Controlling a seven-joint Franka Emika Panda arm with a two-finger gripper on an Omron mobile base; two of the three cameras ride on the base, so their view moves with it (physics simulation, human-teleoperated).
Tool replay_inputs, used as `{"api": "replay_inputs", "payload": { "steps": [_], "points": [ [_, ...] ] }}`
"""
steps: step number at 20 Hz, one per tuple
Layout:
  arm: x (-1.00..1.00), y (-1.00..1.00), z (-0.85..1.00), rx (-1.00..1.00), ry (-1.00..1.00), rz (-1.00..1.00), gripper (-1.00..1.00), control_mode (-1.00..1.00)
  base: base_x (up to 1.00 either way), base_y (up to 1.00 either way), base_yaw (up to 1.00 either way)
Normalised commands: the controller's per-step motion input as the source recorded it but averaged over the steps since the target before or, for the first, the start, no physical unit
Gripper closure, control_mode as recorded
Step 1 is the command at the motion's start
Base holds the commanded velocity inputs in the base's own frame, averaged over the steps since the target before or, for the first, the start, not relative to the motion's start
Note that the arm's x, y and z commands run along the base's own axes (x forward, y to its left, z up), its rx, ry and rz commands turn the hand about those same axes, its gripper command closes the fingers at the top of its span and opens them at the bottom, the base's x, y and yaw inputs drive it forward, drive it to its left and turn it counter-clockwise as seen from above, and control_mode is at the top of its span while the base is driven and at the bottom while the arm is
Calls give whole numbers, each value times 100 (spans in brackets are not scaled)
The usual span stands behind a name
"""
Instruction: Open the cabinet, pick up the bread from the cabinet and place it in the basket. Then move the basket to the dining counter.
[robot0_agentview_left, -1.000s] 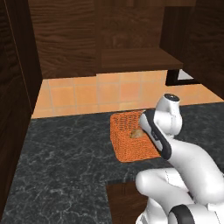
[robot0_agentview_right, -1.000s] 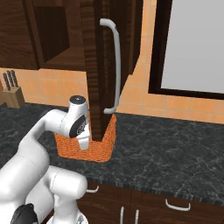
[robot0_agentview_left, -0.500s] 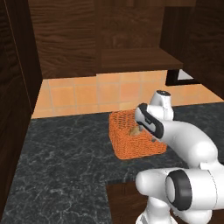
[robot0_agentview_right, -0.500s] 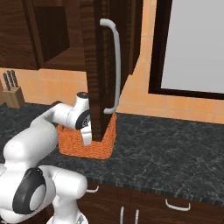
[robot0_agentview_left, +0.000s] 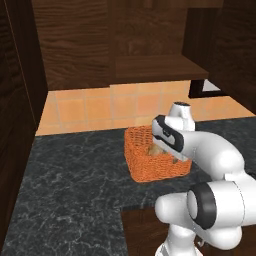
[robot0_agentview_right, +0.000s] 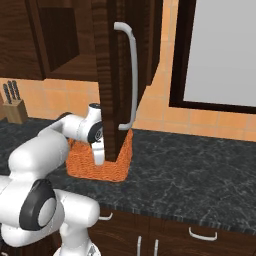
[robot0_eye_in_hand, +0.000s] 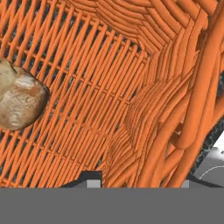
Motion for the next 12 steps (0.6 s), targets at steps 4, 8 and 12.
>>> {"api": "replay_inputs", "payload": {
  "steps": [4, 8, 12],
  "points": [
    [-79, 37, 19, -3, -14, 0, 100, -100, 0, 0, 0],
    [-69, 70, 88, -2, -4, 0, 100, -100, 0, 0, 0],
    [-40, 76, 98, -4, 0, 2, 100, -100, 0, 0, 0]
  ]
}}
